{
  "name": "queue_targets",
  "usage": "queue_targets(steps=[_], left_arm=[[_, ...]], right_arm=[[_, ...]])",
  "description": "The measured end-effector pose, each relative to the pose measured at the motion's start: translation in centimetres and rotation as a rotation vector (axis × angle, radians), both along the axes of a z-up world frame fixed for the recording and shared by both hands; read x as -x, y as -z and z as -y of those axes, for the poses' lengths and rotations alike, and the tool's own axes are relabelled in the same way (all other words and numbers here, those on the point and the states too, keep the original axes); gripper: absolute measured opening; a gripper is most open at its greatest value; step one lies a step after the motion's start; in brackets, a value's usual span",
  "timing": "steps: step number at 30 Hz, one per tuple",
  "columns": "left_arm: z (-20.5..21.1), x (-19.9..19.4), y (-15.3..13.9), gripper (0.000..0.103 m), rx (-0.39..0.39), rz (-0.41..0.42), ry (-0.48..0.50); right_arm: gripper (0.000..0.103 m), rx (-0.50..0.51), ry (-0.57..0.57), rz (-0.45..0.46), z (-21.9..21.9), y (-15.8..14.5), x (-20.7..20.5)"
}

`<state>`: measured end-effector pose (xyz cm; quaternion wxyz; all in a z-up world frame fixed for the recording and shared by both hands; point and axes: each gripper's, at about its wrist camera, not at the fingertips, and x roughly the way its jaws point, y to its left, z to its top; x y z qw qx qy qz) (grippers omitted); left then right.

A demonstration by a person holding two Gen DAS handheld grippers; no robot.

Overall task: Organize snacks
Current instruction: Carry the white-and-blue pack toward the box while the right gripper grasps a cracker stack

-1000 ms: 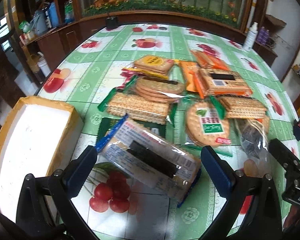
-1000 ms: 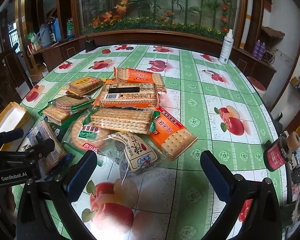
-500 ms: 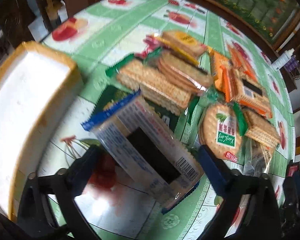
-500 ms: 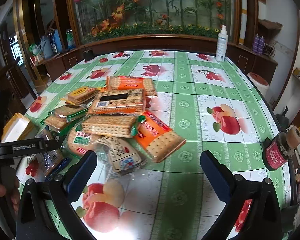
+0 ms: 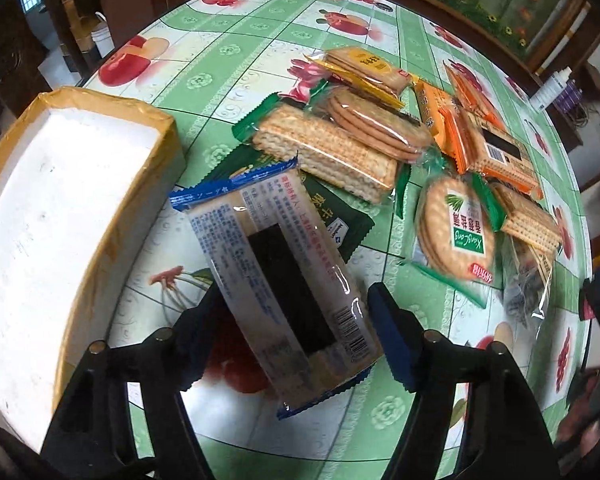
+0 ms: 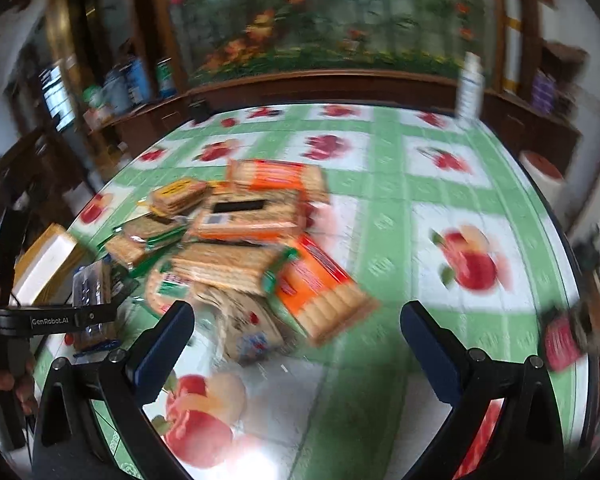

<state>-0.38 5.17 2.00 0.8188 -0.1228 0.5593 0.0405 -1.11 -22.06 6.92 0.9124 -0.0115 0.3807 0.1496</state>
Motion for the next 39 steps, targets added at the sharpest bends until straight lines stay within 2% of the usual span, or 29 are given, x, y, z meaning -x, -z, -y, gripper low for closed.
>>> queue_targets(steps=[2, 4, 5, 8, 11, 14, 18, 20, 22, 24, 26, 28, 29, 35, 36, 38, 39], left_arm=[[-0.1, 0.0, 0.0, 0.072, 0.000, 0.004, 0.018], [-0.2, 0.1, 0.0, 0.072, 0.002, 0.009, 0.028], [-0.2, 0.2, 0.0, 0.072, 0.003, 0.011, 0.027], [-0.1, 0.3, 0.0, 0.072, -0.001, 0.022, 0.036], [-0.1, 0.3, 0.0, 0.072, 0.002, 0.019, 0.044], [-0.1, 0.4, 0.0, 0.072, 0.002, 0.020, 0.051], [-0.2, 0.4, 0.0, 0.073, 0.004, 0.024, 0.062], [-0.3, 0.4, 0.0, 0.073, 0.005, 0.025, 0.064], [-0.4, 0.4, 0.0, 0.073, 0.005, 0.024, 0.068], [-0.5, 0.3, 0.0, 0.073, 0.005, 0.024, 0.071], [-0.5, 0.3, 0.0, 0.073, 0.002, 0.023, 0.069], [-0.5, 0.3, 0.0, 0.073, 0.002, 0.024, 0.069], [-0.5, 0.3, 0.0, 0.073, 0.003, 0.025, 0.069], [-0.5, 0.4, 0.0, 0.073, 0.002, 0.024, 0.067], [-0.5, 0.3, 0.0, 0.073, 0.000, 0.023, 0.066], [-0.4, 0.3, 0.0, 0.073, -0.004, 0.023, 0.064], [-0.4, 0.2, 0.0, 0.073, -0.008, 0.023, 0.065]], right_arm=[[0.103, 0.042, -0.040, -0.021, -1.0, 0.0, -1.2], [0.102, 0.054, -0.034, -0.038, -1.3, 0.1, -2.4], [0.102, 0.035, -0.010, -0.048, -1.1, 0.2, -3.2], [0.103, -0.102, 0.045, -0.099, 0.1, 0.4, -6.3], [0.102, -0.164, 0.019, -0.152, -0.5, 0.9, -8.2], [0.102, -0.180, -0.068, -0.173, -2.5, 1.4, -8.4], [0.102, -0.187, -0.112, -0.231, -3.8, 2.7, -8.0], [0.102, -0.184, -0.165, -0.261, -4.6, 2.8, -6.3], [0.102, -0.186, -0.264, -0.272, -5.7, 2.4, -4.3], [0.102, -0.157, -0.336, -0.256, -6.4, 1.8, -2.4], [0.102, -0.095, -0.307, -0.185, -6.1, 0.8, -1.7], [0.102, 0.011, -0.252, -0.112, -5.9, 0.1, -2.1], [0.102, 0.048, -0.247, -0.101, -6.1, 0.2, -2.7], [0.102, 0.115, -0.360, -0.130, -7.6, 1.5, -4.9], [0.099, 0.136, -0.372, -0.122, -8.2, 1.7, -4.9], [0.086, 0.175, -0.399, -0.115, -9.1, 1.9, -4.9], [0.075, 0.189, -0.411, -0.129, -9.5, 2.2, -5.2]])
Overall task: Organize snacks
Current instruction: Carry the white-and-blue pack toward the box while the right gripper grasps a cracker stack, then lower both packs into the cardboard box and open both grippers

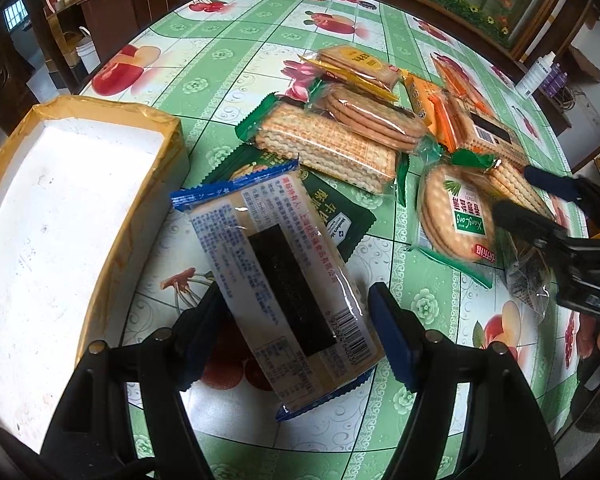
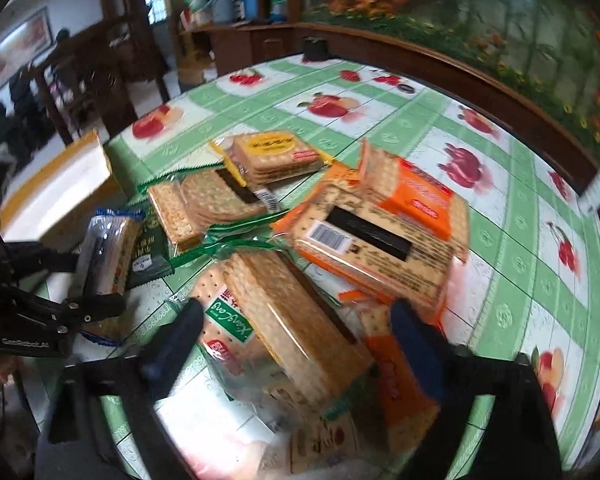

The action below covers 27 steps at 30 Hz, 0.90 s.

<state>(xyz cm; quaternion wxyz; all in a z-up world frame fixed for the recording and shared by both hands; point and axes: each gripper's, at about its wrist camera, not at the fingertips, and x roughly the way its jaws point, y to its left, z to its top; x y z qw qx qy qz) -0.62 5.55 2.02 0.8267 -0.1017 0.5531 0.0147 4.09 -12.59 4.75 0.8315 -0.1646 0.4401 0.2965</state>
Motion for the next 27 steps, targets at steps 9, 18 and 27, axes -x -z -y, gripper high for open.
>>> queue_targets(steps=[9, 18, 27], left_arm=[[1.0, 0.0, -0.1, 0.069, -0.019, 0.038, 0.054], [1.1, 0.9, -1.1, 0.065, -0.016, 0.069, 0.093], [-0.5, 3.0, -4.1, 0.065, -0.007, 0.140, 0.099]], right_arm=[[0.025, -0.016, 0.061, -0.015, 1.1, 0.8, -0.7], [0.019, -0.229, 0.077, -0.027, 1.6, -1.7, 1.6], [0.019, -0.335, 0.032, -0.066, -0.6, -2.7, 2.9]])
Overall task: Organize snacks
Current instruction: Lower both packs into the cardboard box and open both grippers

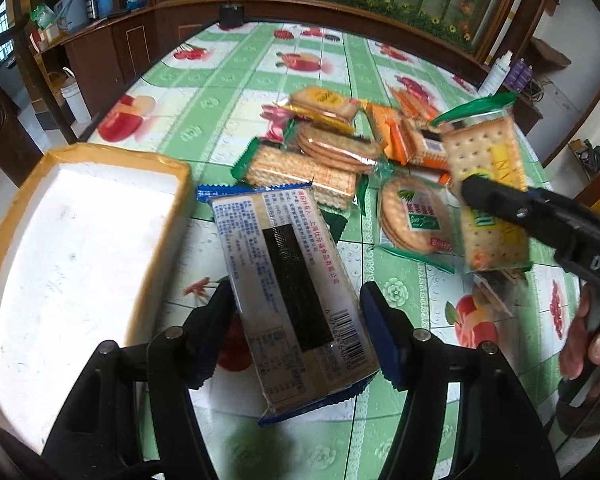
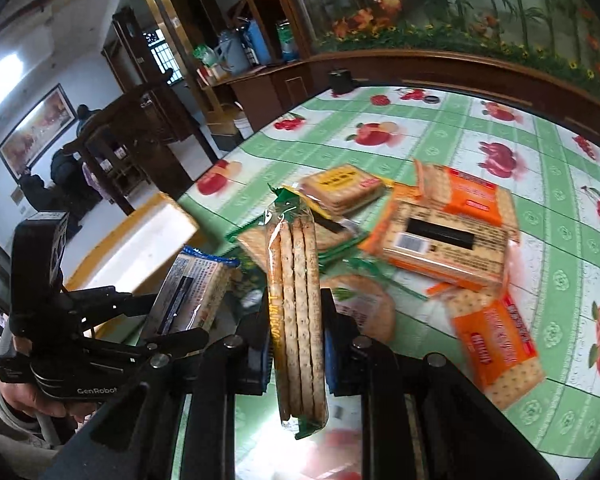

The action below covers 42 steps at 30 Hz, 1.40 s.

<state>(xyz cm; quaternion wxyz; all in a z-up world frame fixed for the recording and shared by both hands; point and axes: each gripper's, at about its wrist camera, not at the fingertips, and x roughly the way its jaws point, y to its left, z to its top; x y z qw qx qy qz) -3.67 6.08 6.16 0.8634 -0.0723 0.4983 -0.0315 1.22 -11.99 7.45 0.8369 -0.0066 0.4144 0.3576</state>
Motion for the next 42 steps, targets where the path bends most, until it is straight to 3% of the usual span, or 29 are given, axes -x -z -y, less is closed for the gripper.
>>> queue_targets(steps=[6, 12, 18, 22, 27, 30, 32, 34, 35, 39, 42], left_arm=[[-2.5, 1.5, -3.2, 0.065, -0.004, 0.053, -0.005], [-8.7, 2.0, -5.0, 0.065, -0.056, 0.071, -0.094], [-14.2, 1.4, -2.6, 0.065, -0.124, 0.008, -0.182], [-16.8, 1.1, -0.5, 0.065, -0.107, -0.038, -0.225], [-16.7, 0.7, 1.2, 0.065, -0.123, -0.069, -0.201], [-17.2, 0.3, 2.6, 0.065, -0.117, -0.103, -0.209], [-17.3, 0.2, 3.3, 0.066, -0.118, -0.124, -0.222], [-17.5, 0.4, 3.2, 0.067, -0.101, -0.124, -0.235], [-17.6, 0.4, 3.1, 0.067, -0.100, -0.123, -0.238], [-17.6, 0.7, 2.3, 0.067, -0.098, -0.115, -0.256], [-17.2, 1.4, 1.0, 0.075, -0.035, -0.089, -0.260]], right_arm=[[0.019, -0.045, -0.046, 0.009, -2.7, -1.2, 0.8], [0.018, -0.101, -0.135, 0.005, -8.2, -2.7, 1.2], [0.018, -0.153, -0.211, -0.081, -16.0, -1.2, 0.6], [0.018, -0.148, -0.227, -0.157, -20.7, 1.6, -0.4], [0.018, -0.109, -0.234, -0.254, -23.7, 5.1, -1.3], [0.019, -0.095, -0.220, -0.247, -23.5, 5.5, -1.2], [0.026, -0.082, -0.202, -0.245, -23.0, 5.1, -1.1], [0.053, -0.053, -0.184, -0.205, -22.4, 4.6, -0.8], [0.058, -0.046, -0.177, -0.191, -22.3, 4.3, -0.7], [0.058, -0.081, -0.166, -0.168, -21.4, 3.4, -0.7], [0.058, -0.090, -0.141, -0.117, -19.7, 1.9, -0.6]])
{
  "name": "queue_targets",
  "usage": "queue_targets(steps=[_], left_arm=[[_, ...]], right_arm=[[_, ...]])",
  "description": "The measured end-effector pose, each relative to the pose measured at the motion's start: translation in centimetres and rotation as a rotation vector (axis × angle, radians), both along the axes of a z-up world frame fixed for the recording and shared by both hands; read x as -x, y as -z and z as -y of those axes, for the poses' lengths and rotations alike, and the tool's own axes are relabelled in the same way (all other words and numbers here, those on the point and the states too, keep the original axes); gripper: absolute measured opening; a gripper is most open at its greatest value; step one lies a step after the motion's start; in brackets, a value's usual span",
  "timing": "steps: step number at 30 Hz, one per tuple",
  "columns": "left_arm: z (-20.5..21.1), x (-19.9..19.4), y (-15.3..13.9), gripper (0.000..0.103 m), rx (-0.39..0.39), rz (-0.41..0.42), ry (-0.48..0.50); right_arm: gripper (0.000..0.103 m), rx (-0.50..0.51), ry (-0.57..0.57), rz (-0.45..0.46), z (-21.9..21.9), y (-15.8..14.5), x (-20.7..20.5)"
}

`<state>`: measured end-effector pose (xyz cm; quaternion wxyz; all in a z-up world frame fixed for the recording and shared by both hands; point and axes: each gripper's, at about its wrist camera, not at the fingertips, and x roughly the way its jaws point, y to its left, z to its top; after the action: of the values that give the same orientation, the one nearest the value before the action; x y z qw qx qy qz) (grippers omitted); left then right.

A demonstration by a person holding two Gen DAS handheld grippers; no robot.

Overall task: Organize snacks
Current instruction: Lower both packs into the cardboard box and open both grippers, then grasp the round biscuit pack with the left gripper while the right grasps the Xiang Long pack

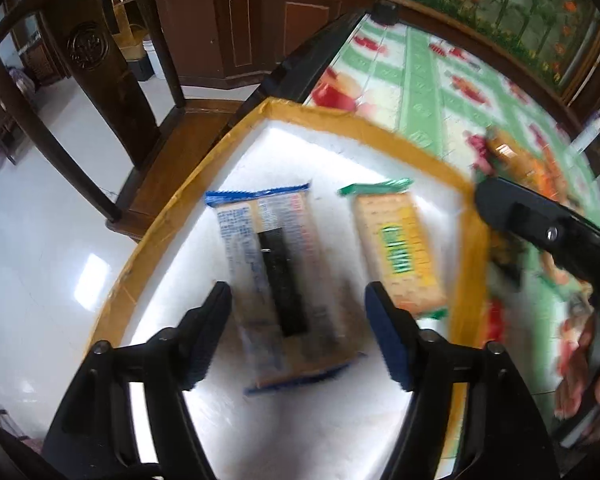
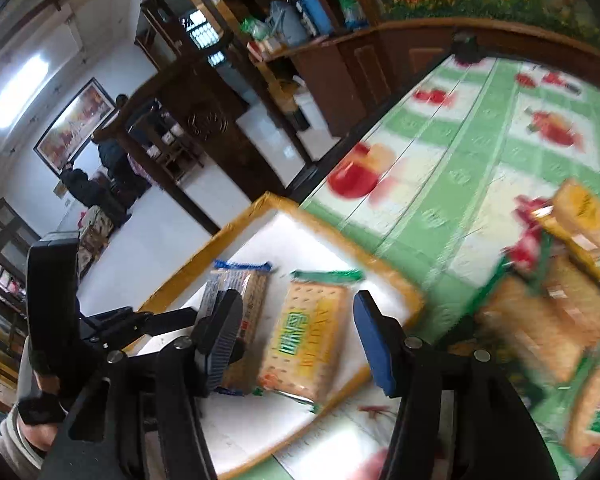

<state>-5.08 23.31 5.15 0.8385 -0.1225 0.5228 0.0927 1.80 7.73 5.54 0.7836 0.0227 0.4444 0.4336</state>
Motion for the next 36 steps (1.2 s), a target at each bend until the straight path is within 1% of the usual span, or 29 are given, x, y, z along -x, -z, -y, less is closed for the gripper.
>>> queue_targets(steps=[2, 4, 5, 7, 11, 14, 17, 20, 22, 25, 28, 31, 34, 36], left_arm=[[0.6, 0.5, -1.2, 0.082, 0.039, 0.038, -0.007], [1.6, 0.7, -2.4, 0.086, 0.057, 0.082, 0.000], [2.1, 0.6, -2.8, 0.089, 0.059, 0.094, 0.008], [3.8, 0.3, -3.5, 0.090, 0.068, 0.109, 0.042], [7.1, -1.1, -3.5, 0.090, 0.060, 0.094, 0.118], [8.8, -1.9, -3.4, 0.090, 0.047, 0.082, 0.156], [10.2, -2.5, -3.4, 0.090, 0.029, 0.079, 0.185], [10.8, -2.5, -3.5, 0.090, 0.015, 0.077, 0.193], [10.8, -2.5, -3.5, 0.090, 0.016, 0.076, 0.191], [10.6, -2.8, -3.4, 0.090, 0.025, 0.074, 0.188], [10.3, -3.1, -3.3, 0.090, 0.027, 0.071, 0.180], [9.9, -3.6, -3.4, 0.090, 0.020, 0.075, 0.170], [9.8, -4.8, -3.6, 0.090, 0.007, 0.084, 0.159], [9.9, -5.9, -3.7, 0.090, -0.003, 0.080, 0.161]], right_arm=[[0.059, 0.010, 0.036, 0.030, 2.0, -1.0, -0.5], [0.060, 0.011, 0.070, 0.037, 4.4, -1.8, -1.2], [0.061, 0.013, 0.092, 0.043, 5.8, -2.2, -1.6], [0.062, 0.035, 0.133, 0.054, 7.9, -2.5, -2.2], [0.062, 0.086, 0.183, 0.048, 11.0, -2.0, -3.4], [0.062, 0.091, 0.201, 0.024, 12.6, -1.3, -3.9], [0.062, 0.079, 0.219, -0.009, 13.5, -0.6, -4.6], [0.064, 0.096, 0.260, -0.027, 13.9, -0.1, -5.3], [0.067, 0.114, 0.294, -0.060, 13.9, 0.3, -6.0], [0.067, 0.127, 0.334, -0.101, 14.0, 1.0, -6.6], [0.069, 0.112, 0.378, -0.139, 14.1, 1.5, -7.0], [0.071, 0.086, 0.407, -0.206, 14.2, 2.3, -7.5], [0.071, 0.091, 0.413, -0.214, 14.0, 2.5, -7.4], [0.071, 0.075, 0.424, -0.220, 14.3, 2.3, -7.2]])
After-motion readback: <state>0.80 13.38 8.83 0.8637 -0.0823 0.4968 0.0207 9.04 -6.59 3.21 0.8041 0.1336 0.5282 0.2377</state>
